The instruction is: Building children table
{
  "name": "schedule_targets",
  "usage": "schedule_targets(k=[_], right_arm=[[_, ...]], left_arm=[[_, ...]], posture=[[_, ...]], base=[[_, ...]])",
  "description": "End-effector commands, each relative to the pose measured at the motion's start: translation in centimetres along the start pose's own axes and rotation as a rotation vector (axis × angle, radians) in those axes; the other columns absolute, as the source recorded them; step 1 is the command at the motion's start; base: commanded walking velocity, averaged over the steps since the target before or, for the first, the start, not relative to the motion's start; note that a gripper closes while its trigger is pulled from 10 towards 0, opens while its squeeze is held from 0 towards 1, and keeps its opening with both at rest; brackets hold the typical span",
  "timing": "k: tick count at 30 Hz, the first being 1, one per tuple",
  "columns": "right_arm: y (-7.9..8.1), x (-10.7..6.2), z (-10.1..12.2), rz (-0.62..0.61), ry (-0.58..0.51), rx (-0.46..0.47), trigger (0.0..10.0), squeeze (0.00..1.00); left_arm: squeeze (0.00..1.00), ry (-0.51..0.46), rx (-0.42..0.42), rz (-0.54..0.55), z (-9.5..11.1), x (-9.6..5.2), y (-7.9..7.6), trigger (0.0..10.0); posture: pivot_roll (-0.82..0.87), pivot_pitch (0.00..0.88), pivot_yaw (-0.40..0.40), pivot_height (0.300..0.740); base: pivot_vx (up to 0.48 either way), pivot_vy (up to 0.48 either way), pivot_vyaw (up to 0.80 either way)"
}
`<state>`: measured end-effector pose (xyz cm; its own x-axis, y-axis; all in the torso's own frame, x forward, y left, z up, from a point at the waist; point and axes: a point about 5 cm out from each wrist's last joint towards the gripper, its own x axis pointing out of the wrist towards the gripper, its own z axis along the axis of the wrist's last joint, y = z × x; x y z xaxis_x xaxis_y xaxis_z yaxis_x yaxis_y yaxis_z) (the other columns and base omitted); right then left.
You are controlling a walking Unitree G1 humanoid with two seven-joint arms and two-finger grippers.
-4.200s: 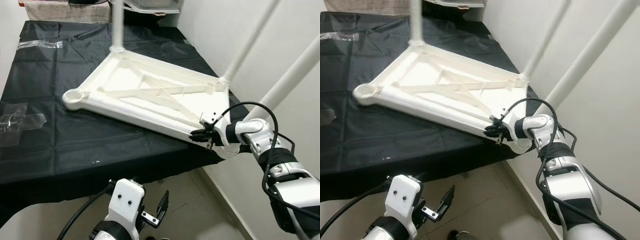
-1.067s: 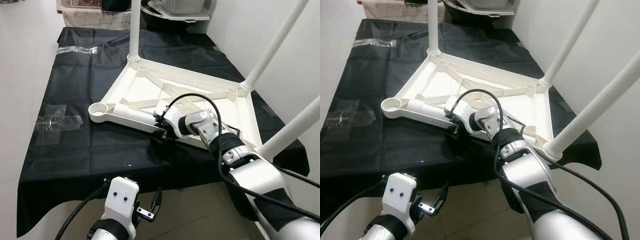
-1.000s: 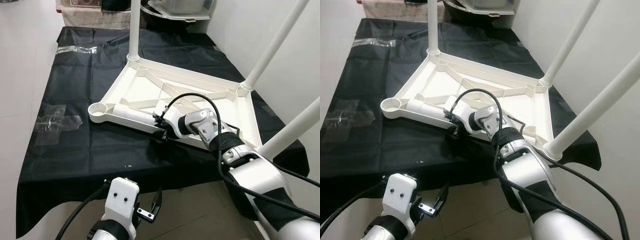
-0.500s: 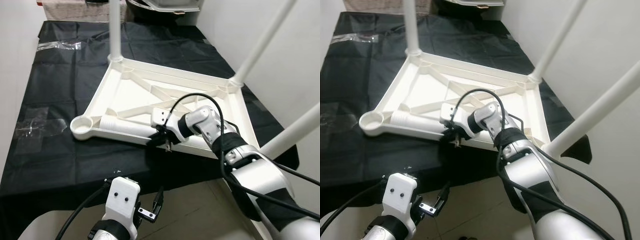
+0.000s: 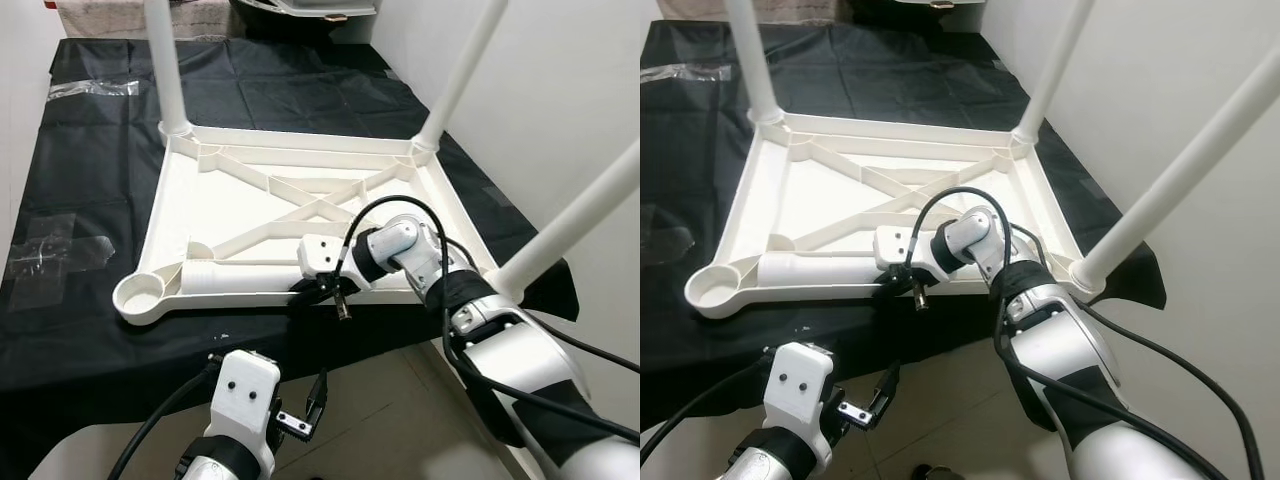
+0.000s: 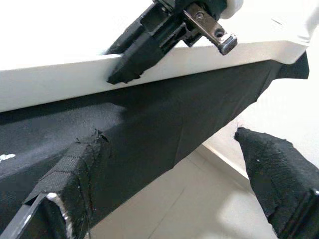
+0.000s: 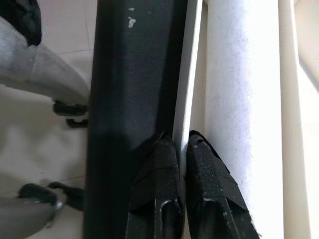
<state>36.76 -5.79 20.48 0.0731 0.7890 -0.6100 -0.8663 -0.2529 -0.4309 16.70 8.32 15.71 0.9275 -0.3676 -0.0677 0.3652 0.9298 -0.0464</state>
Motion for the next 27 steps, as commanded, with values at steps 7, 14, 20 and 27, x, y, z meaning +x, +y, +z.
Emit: schedule_targets(k=[7, 14, 20, 27], right_arm=[[-1.3, -0.1, 2.4, -0.044, 0.004, -0.209, 8.7, 0.00], [-1.4, -0.6, 2.3, -0.046, -0.002, -0.208, 10.0, 1.00], [-1.9, -2.0, 2.5, -0.099, -0.066, -0.168, 10.0, 1.00], [-3.7, -5.2, 2.3, -0.260, -0.160, 0.042, 10.0, 0.00]], left_arm=[[0.00, 0.034, -0.012, -0.001, -0.5, 0.0, -0.2, 10.0], [0.00, 0.035, -0.011, 0.001, -0.6, 0.1, -0.1, 10.0], [0.00, 0.034, -0.005, 0.001, -0.7, 0.3, 0.1, 10.0], [0.00, 0.034, 0.004, 0.003, -0.9, 0.8, 0.5, 10.0]], posture=[[0.21, 0.210, -0.195, 0.740], [0.21, 0.205, -0.193, 0.740], [0.21, 0.194, -0.190, 0.740], [0.21, 0.171, -0.183, 0.740]], base=[[0.000, 0.000, 0.00], [0.000, 0.000, 0.00], [0.000, 0.000, 0.00], [0.000, 0.000, 0.00]])
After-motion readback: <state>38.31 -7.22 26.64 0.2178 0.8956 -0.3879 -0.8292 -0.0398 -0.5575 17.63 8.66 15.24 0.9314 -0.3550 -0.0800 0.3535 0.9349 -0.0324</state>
